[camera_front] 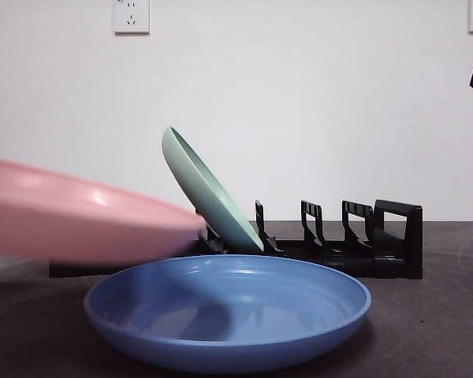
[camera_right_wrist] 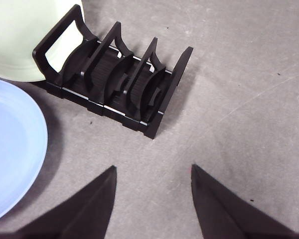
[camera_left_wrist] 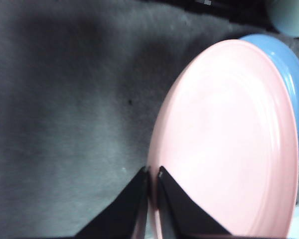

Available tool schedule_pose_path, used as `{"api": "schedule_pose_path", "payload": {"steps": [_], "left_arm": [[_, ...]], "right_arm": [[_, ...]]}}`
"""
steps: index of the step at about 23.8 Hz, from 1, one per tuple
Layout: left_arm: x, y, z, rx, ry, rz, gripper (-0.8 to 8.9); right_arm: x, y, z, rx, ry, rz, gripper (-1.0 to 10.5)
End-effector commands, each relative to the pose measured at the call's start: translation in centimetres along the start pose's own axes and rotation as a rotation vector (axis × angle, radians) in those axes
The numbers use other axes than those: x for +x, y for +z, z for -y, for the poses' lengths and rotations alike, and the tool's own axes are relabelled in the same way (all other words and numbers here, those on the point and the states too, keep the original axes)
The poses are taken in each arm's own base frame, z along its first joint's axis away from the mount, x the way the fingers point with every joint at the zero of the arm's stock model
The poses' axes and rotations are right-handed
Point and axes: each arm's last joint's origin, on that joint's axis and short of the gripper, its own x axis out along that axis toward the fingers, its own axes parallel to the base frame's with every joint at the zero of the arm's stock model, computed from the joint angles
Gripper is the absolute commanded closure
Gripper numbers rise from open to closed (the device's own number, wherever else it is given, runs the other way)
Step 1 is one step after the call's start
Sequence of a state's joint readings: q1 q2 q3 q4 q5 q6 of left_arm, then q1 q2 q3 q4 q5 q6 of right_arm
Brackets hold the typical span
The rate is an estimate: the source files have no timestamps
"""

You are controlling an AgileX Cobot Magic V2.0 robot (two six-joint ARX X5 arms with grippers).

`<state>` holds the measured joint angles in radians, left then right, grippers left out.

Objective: Place the plate

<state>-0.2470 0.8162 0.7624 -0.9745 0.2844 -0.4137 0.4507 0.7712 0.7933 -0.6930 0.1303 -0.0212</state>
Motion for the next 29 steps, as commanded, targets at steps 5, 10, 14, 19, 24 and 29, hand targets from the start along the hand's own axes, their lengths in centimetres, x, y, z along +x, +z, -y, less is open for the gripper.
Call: {"api": "schedule_pose_path", "payload": {"steps": [5, 10, 14, 19, 24, 29], "left_arm": [[3.0, -0.4, 1.3, -0.079, -0.109, 0.016, 7.99], [5.1, 0.0, 2.7, -0.063, -0.137, -0.017, 7.99], [7.1, 0.3, 3.6, -0.059, -0.129, -0.046, 7.99], [9.3, 0.7, 4.3, -0.049, -0.099, -0.053, 7.99], [12.0, 1.3, 4.9, -0.066, -0.104, -0.042, 7.99], [13.6, 1.2, 5.1, -0.06, -0.091, -0.073, 7.98]], "right_arm": [[0.0, 0.2, -0.1, 0.004, 0.002, 0.005, 7.1], [0.0, 0.2, -0.1, 0.004, 0.002, 0.005, 7.1], [0.0, 0.2, -0.1, 0.004, 0.002, 0.004, 7.1], [0.0, 0.2, -0.1, 0.004, 0.002, 0.004, 7.1], [0.0, 0.2, -0.1, 0.004, 0.002, 0.004, 7.1], [0.0, 0.2, -0.1, 0.004, 0.002, 0.003, 7.1]]}}
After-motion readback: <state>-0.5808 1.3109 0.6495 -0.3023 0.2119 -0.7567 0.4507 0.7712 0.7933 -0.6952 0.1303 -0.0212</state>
